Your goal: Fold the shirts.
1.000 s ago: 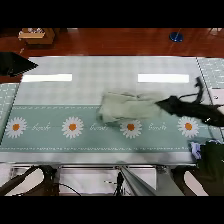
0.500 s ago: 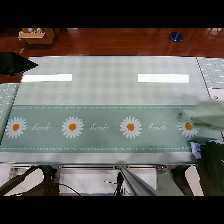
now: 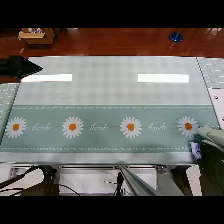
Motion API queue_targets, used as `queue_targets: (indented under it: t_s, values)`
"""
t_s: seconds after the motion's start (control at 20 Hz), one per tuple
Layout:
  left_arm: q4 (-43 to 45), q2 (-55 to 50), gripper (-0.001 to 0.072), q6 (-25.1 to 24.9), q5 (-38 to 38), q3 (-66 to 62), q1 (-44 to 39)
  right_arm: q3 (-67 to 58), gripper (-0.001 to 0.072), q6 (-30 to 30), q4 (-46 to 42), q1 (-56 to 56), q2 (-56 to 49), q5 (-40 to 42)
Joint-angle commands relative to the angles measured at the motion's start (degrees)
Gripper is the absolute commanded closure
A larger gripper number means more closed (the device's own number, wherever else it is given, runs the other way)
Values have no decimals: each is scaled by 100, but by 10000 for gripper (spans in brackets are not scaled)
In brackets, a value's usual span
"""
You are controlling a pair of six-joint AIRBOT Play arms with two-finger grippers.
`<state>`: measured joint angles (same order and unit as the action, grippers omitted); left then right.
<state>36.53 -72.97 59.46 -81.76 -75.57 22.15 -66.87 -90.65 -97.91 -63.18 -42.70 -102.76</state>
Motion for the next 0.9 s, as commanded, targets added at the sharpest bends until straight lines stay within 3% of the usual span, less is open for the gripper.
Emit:
queue_targets:
  t_s: [0.0,0.15,0.35,0.7,0.75,0.8,0.85]
  values:
    - [-2,-358,426,-52,76,-2,0,868,695,116,-1185,-374,87,-380]
    - [-2,-525,426,-245,339,-4,22,1687,695,157,-2424,-678,293,-343]
    - [-4,-544,427,-247,743,-7,232,2201,695,225,-3442,-955,481,-122]
    - [-4,-549,426,-245,1086,-4,461,2203,682,527,-3521,-1926,481,533]
    - [-4,-549,426,-247,1086,-4,461,2201,500,824,-3414,-1939,481,588]
    - [-2,-555,426,-249,1086,-4,466,2201,243,1010,-3370,-1932,474,662]
    - [-2,-562,426,-249,1086,-4,463,2201,146,1029,-3289,-1932,459,739]
